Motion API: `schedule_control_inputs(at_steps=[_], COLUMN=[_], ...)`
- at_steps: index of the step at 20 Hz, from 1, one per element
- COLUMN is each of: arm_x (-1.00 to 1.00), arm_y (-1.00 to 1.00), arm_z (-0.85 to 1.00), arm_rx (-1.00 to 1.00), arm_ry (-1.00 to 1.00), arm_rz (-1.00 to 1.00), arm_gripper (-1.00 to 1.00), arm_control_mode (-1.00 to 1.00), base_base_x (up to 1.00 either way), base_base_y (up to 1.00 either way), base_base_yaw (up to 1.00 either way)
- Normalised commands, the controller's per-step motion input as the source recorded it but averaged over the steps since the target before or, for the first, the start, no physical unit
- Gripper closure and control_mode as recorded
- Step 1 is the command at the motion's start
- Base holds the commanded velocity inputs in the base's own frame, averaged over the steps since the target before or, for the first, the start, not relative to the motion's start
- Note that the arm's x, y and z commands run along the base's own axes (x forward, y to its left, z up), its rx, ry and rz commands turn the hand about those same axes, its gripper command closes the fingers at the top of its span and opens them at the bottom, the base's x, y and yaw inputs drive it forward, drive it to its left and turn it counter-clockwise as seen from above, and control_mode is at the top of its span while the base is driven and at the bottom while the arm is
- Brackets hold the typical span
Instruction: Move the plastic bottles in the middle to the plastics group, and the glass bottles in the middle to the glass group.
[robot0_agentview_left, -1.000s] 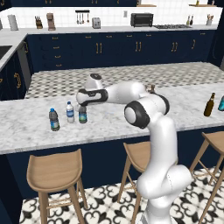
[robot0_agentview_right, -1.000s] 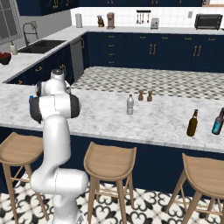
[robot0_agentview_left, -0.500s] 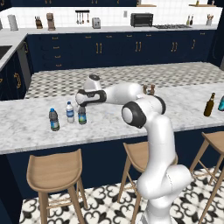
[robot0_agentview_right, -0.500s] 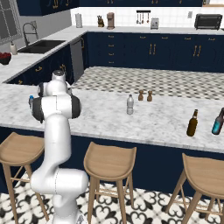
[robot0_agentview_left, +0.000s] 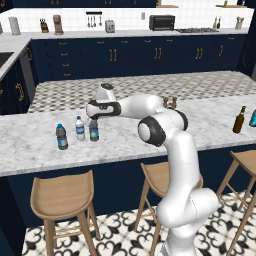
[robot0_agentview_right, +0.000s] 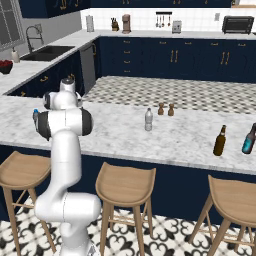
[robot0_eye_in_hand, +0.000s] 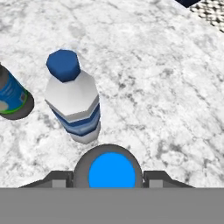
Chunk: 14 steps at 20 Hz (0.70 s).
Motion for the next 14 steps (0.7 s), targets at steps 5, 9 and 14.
schedule_control_inputs(at_steps=[5, 9, 14], arm_x=[0.0, -0.02, -0.07], arm_y=[0.0, 0.0, -0.06], arm_z=[0.0, 0.14, 0.48], arm_rx=[0.0, 0.0, 0.0], arm_ry=[0.0, 0.0, 0.0], arm_rz=[0.0, 0.0, 0.0], arm_gripper=[-1.0, -1.0, -1.0], arm_control_mode=[-1.0, -1.0, -1.0], base_base_x=[0.0, 0.0, 0.0], base_base_y=[0.0, 0.0, 0.0], base_base_yaw=[0.0, 0.0, 0.0])
